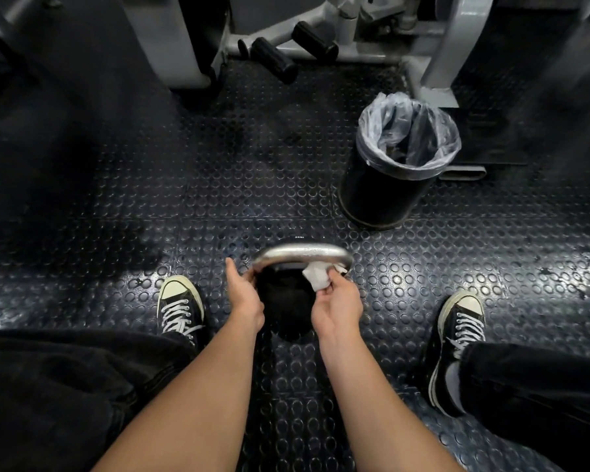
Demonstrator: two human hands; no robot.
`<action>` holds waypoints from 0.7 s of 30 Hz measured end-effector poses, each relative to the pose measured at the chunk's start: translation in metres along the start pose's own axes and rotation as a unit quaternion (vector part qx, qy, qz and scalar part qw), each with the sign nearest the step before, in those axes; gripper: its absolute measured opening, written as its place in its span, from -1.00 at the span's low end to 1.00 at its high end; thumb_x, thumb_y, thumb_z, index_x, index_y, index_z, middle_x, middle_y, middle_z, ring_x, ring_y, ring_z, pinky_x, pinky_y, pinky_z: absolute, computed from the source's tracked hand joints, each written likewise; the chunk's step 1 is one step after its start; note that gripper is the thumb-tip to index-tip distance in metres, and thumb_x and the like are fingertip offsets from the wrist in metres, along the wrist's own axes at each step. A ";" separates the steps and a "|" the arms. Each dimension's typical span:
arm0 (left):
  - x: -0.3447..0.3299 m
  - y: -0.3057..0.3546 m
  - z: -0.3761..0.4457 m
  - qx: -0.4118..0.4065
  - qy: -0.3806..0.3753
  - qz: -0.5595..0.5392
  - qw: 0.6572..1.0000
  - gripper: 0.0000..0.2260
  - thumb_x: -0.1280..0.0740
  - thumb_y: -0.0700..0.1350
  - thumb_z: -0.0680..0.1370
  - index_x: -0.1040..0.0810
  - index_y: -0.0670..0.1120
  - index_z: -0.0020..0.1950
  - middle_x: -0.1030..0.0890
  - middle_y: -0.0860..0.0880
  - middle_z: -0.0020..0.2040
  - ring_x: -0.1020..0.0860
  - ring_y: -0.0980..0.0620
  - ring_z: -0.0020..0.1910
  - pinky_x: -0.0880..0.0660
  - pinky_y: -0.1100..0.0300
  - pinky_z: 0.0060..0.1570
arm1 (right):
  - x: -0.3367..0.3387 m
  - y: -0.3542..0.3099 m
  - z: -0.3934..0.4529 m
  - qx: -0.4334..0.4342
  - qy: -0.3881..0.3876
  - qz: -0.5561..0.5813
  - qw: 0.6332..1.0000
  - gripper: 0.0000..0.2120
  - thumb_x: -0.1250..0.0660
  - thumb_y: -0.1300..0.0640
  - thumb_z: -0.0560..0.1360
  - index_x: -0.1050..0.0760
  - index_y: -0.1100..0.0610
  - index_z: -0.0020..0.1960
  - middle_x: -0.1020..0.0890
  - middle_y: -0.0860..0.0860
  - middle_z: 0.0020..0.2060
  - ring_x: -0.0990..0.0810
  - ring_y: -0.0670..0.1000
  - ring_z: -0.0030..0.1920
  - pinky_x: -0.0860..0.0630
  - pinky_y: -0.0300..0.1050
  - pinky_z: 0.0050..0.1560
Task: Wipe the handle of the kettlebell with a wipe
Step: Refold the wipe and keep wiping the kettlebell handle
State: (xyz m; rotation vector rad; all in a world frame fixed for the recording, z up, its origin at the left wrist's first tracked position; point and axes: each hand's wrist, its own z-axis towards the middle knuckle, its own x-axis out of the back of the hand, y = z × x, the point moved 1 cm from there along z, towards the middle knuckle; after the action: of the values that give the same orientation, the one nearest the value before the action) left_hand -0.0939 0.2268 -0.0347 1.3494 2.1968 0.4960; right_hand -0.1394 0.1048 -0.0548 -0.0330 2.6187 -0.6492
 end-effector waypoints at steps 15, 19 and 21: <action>0.001 -0.001 0.003 -0.004 0.001 0.005 1.000 -0.32 -0.01 0.37 0.65 -0.56 -0.16 0.33 -0.64 -0.16 0.16 -0.60 -0.04 0.00 -0.48 0.06 -0.19 | 0.000 0.001 -0.005 -0.051 -0.049 0.064 0.995 -0.72 -0.29 0.37 0.55 -0.50 0.36 0.26 -0.65 0.19 0.11 -0.65 0.07 0.12 -0.59 -0.19 0.05; 0.002 -0.001 0.005 0.000 0.001 -0.001 1.000 -0.32 -0.02 0.36 0.65 -0.55 -0.17 0.35 -0.63 -0.15 0.13 -0.60 -0.04 0.02 -0.50 0.04 -0.15 | 0.009 0.001 0.001 -0.052 -0.050 0.068 0.995 -0.71 -0.29 0.34 0.56 -0.49 0.34 0.28 -0.62 0.18 0.19 -0.64 0.05 0.15 -0.55 -0.18 0.15; 0.002 -0.001 0.004 -0.004 0.002 -0.001 1.000 -0.32 -0.02 0.36 0.65 -0.55 -0.17 0.34 -0.64 -0.14 0.11 -0.60 -0.04 0.01 -0.49 0.04 -0.16 | 0.000 0.005 0.001 -0.047 -0.056 0.071 0.995 -0.78 -0.26 0.37 0.57 -0.49 0.32 0.21 -0.65 0.17 0.07 -0.65 0.04 0.05 -0.57 -0.16 0.11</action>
State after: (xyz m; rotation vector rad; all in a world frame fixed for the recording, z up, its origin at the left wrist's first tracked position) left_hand -0.0925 0.2281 -0.0391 1.3423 2.1983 0.5060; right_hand -0.1384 0.1089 -0.0573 0.0843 2.5154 -0.4615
